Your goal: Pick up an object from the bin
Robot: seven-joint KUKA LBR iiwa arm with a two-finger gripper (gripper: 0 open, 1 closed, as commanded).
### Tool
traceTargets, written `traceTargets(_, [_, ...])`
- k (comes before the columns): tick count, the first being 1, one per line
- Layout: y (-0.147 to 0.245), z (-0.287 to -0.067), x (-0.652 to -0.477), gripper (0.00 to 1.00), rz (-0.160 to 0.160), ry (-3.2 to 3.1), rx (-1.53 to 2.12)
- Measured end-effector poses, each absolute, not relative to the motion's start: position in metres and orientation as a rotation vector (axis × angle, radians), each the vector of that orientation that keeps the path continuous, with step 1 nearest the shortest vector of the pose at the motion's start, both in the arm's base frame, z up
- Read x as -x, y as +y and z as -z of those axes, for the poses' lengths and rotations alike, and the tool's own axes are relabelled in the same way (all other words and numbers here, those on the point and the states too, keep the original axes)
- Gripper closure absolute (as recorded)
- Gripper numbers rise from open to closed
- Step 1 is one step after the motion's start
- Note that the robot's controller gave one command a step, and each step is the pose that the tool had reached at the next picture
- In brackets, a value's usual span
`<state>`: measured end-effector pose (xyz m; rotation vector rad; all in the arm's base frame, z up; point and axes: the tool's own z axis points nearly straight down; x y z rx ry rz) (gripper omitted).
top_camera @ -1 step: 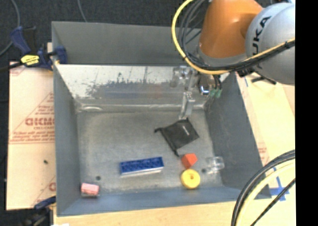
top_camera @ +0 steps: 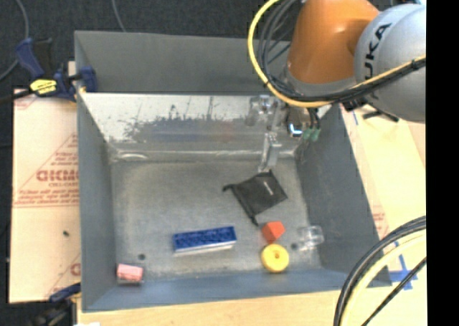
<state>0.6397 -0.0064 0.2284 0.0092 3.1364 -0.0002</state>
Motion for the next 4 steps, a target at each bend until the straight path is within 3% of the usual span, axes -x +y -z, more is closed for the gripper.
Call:
traceTargets(1, [-0.03, -0.146, -0.62, 0.0, 0.002, 3.109, 0.406])
traceTargets(2, [-0.038, -0.116, -0.611, 0.0, 0.001, 3.117, 0.319])
traceTargets(3, [-0.067, -0.073, -0.617, 1.0, 0.002, 3.122, 0.239])
traceTargets(4, [-0.067, -0.073, -0.617, 1.0, 0.002, 3.123, 0.239])
